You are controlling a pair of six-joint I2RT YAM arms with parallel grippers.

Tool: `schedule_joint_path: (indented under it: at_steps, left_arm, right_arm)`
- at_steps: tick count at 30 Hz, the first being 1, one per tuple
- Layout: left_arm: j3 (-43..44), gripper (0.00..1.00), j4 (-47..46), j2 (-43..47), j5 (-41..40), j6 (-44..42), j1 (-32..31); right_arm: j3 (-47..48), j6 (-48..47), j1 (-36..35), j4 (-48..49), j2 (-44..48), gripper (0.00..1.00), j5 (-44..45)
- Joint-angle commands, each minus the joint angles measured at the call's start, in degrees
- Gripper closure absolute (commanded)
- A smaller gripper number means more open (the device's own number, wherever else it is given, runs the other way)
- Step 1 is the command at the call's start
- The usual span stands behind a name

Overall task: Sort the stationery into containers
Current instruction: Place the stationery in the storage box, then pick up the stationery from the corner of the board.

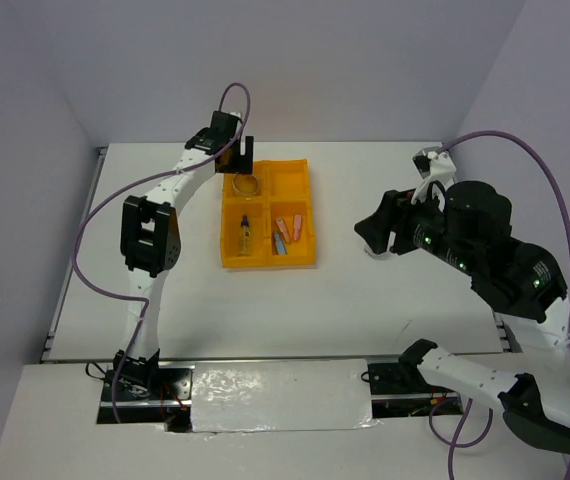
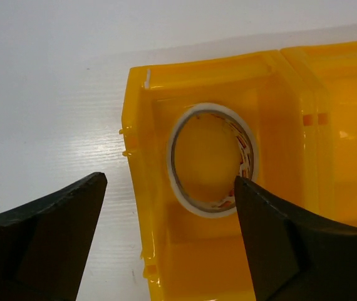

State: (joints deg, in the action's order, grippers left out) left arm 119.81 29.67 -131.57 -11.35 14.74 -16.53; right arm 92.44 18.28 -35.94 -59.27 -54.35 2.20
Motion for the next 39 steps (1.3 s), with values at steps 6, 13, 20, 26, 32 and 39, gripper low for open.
schedule_joint_path:
  at_steps: [6,13,20,26,32,39]
  left_arm:
    - [10.96,0.01,5.83,10.34,3.27,4.05,-0.25]
    - [-7.71,0.01,9.88,28.27,9.5,8.9,-0.43]
    - [-42.06,0.01,10.58,52.33,9.16,7.41,-0.78]
    - [-52.39,0.01,14.01,62.57,6.96,6.18,-0.6]
    - [-51.09,0.01,15.76,63.46,8.54,3.81,-0.52]
    - [-47.04,0.01,16.91,60.64,10.65,3.63,-0.52]
  right_arm:
    - [-15.52,5.0,4.82,5.29,-4.61,0.27,0.52]
    - [-22.83,6.68,13.26,12.24,-14.19,0.0,4.21]
    - [-20.03,4.4,20.82,15.84,-28.86,0.0,8.35]
    - [-17.03,2.11,25.92,17.51,-37.93,0.02,7.39]
    - [-18.26,0.26,27.07,20.85,-41.27,0.04,4.75]
    - [-23.18,0.7,27.77,23.23,-42.33,0.06,6.15]
